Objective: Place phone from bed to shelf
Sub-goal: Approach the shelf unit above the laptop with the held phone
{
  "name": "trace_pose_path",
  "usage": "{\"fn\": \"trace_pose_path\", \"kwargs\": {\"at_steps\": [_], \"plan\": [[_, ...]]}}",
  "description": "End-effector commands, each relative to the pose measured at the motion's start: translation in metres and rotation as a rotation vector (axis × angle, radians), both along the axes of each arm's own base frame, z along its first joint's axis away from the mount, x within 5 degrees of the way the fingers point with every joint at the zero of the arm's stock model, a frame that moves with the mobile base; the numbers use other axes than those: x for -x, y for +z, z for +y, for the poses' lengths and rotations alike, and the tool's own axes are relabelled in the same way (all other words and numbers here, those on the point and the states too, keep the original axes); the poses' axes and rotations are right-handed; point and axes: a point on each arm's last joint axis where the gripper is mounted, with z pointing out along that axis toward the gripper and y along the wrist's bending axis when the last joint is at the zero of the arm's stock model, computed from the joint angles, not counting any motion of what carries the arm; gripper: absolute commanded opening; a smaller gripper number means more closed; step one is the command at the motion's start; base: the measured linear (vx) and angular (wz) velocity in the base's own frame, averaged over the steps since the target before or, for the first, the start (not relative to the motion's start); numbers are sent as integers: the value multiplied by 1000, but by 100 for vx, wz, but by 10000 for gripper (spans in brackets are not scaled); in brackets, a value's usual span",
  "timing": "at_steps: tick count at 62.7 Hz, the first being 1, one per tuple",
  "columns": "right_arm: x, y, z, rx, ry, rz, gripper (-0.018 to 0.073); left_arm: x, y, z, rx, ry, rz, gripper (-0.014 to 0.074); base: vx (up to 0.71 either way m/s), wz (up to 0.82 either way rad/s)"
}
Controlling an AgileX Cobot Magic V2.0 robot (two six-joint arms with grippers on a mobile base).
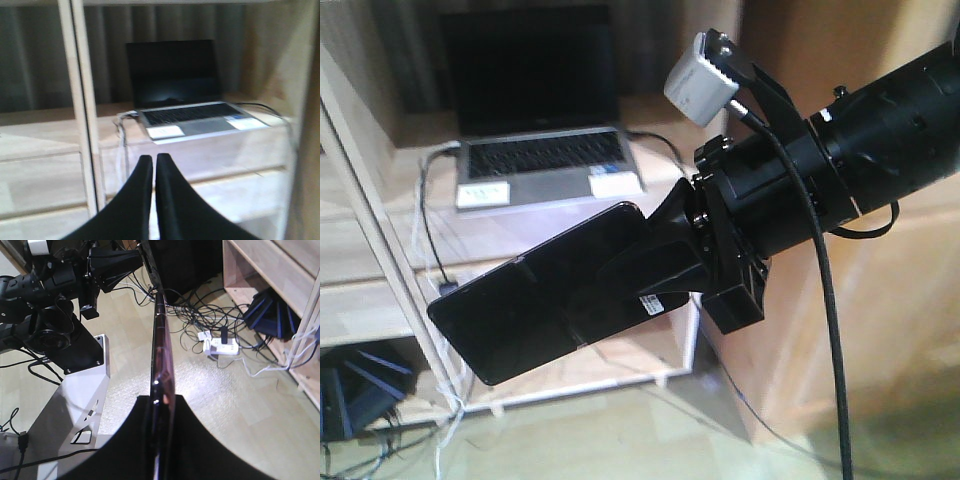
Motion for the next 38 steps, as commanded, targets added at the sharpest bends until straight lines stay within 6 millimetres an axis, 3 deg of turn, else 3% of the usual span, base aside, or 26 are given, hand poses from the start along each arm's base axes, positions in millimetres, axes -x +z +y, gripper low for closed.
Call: {"fn": "trace_pose_path", "kwargs": {"at_steps": [1,38], "plan": [[15,22,-1,-88,40,1,-2,2,16,0,23,-4,-104,1,42,30],[15,22,-1,-88,40,1,-2,2,16,0,23,-4,-104,1,36,25]]}}
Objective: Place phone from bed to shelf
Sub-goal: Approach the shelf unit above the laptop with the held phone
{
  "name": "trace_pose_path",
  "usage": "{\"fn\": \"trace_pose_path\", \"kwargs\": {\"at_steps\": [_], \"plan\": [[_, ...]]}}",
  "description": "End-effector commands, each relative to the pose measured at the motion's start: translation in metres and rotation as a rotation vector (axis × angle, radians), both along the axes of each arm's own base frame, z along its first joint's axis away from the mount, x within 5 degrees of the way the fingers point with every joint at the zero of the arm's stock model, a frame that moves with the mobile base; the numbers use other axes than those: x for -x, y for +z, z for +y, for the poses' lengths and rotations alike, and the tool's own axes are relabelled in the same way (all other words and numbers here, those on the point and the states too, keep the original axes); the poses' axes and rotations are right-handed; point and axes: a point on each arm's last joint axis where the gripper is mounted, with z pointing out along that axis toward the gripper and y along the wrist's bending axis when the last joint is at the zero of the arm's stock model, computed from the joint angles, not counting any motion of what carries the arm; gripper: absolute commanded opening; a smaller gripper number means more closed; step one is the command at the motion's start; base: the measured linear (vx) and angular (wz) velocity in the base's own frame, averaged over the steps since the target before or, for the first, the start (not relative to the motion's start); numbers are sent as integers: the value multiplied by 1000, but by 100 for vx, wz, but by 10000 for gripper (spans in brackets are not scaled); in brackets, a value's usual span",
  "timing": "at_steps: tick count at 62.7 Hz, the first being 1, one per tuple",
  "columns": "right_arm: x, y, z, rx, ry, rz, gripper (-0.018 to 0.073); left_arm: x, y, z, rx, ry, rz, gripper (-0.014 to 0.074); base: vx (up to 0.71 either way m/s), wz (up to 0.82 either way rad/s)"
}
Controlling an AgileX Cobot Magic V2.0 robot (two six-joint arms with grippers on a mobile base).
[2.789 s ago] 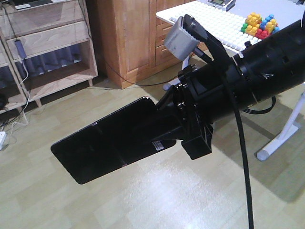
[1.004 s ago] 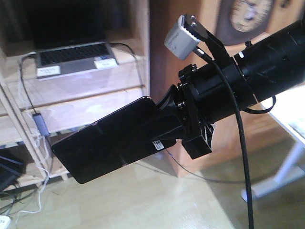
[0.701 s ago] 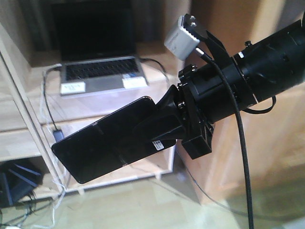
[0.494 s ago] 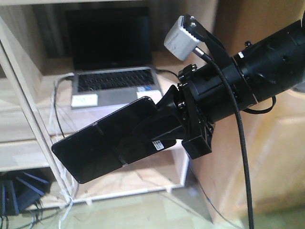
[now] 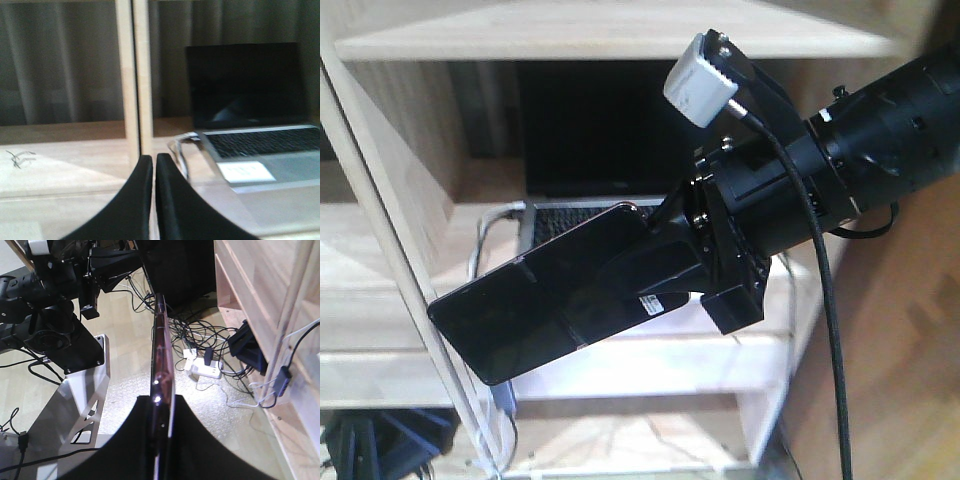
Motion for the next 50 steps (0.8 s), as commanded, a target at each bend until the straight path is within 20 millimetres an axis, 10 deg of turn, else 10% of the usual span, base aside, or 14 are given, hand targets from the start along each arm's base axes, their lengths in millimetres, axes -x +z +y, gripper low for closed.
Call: {"fn": "trace_pose_path", "kwargs": {"at_steps": [1,50], "plan": [[15,22,-1,-88,41,1,-2,2,16,0,23,-4,-104,1,28,17],[15,22,-1,-88,40,2,-2,2,16,0,23,-4,-104,1,16,4]]}}
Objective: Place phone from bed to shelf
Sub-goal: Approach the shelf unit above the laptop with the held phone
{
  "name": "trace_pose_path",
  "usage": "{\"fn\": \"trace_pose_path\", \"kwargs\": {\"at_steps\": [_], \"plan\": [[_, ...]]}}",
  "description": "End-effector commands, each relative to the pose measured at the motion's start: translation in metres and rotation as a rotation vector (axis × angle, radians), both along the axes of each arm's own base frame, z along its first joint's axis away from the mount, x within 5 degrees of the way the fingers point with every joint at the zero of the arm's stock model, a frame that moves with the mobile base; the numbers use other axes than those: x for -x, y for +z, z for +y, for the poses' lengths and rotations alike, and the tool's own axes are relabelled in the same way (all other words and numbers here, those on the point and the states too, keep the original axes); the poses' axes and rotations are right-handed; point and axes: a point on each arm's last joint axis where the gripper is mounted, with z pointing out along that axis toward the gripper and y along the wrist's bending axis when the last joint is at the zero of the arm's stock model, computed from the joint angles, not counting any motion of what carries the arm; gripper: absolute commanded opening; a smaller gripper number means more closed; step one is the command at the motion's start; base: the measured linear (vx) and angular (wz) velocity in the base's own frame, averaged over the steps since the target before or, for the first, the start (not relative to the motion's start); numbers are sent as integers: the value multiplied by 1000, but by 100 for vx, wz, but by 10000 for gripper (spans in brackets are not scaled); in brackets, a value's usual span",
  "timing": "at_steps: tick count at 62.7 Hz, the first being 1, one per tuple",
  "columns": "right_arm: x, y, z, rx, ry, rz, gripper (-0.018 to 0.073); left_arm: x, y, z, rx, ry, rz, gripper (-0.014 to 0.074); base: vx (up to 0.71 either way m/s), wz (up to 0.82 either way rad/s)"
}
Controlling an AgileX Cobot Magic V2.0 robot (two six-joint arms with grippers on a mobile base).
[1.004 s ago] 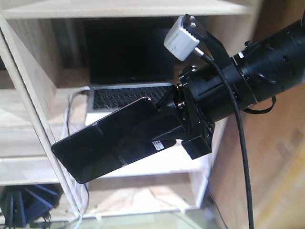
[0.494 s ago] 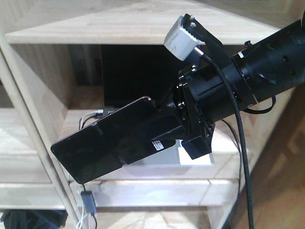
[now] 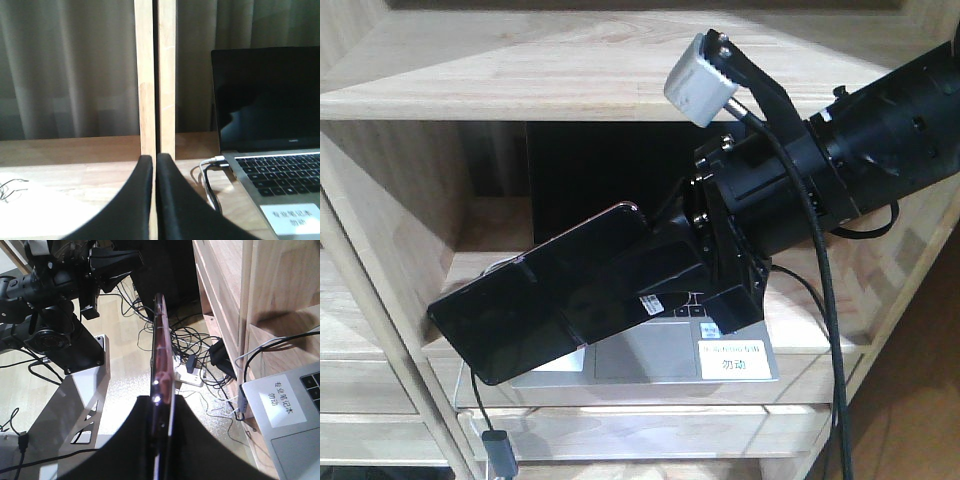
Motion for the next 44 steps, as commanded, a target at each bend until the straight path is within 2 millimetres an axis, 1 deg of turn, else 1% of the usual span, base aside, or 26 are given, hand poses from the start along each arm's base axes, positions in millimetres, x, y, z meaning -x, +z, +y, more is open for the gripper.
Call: {"fn": "trace_pose_path", "kwargs": {"at_steps": [1,44], "plan": [[15,22,-1,-88,40,2,-2,2,16,0,23,-4,-104,1,3,1],[14,22,-1,-89,36,-1,-2,2,16,0,23,-4,-104,1,0,0]]}}
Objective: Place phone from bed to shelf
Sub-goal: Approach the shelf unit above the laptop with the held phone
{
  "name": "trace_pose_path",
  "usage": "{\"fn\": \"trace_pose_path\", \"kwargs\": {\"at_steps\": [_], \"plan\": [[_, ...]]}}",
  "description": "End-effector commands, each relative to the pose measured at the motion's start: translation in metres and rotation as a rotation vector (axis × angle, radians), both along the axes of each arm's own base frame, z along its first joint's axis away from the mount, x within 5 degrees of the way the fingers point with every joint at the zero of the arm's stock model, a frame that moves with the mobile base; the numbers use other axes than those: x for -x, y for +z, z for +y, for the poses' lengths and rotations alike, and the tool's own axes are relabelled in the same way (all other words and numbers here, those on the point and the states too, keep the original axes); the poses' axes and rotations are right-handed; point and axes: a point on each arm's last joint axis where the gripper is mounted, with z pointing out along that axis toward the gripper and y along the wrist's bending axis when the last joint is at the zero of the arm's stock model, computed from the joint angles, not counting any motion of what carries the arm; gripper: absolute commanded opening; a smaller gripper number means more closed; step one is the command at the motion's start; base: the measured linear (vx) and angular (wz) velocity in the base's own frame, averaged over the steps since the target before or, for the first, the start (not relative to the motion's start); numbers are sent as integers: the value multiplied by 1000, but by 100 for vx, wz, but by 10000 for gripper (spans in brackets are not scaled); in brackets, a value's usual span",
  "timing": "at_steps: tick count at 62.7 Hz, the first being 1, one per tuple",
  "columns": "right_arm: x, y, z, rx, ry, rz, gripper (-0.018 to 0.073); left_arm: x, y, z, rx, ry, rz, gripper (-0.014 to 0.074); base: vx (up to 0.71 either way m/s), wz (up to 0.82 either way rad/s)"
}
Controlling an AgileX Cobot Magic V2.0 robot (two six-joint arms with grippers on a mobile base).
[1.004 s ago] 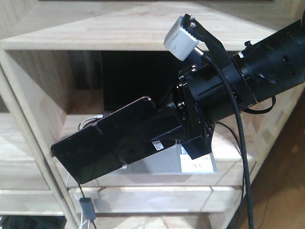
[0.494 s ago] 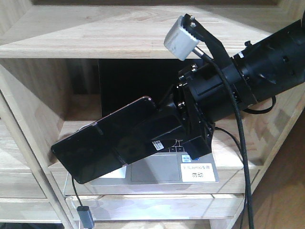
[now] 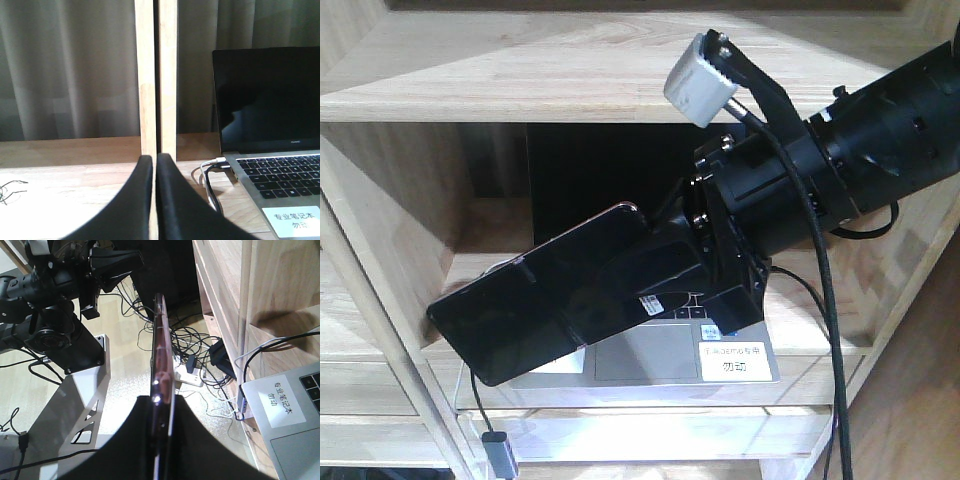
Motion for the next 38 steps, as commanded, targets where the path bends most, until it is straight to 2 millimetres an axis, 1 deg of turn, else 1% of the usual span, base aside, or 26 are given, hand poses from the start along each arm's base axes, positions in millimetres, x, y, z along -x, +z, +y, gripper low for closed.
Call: {"fn": "trace_pose_path", "kwargs": {"at_steps": [1,38], "plan": [[14,22,-1,-90,34,-2,-2,2,16,0,23,-4,-104,1,0,0],[13,22,-1,-93,28,-6,-2,2,16,0,23,-4,-104,1,0,0]]}}
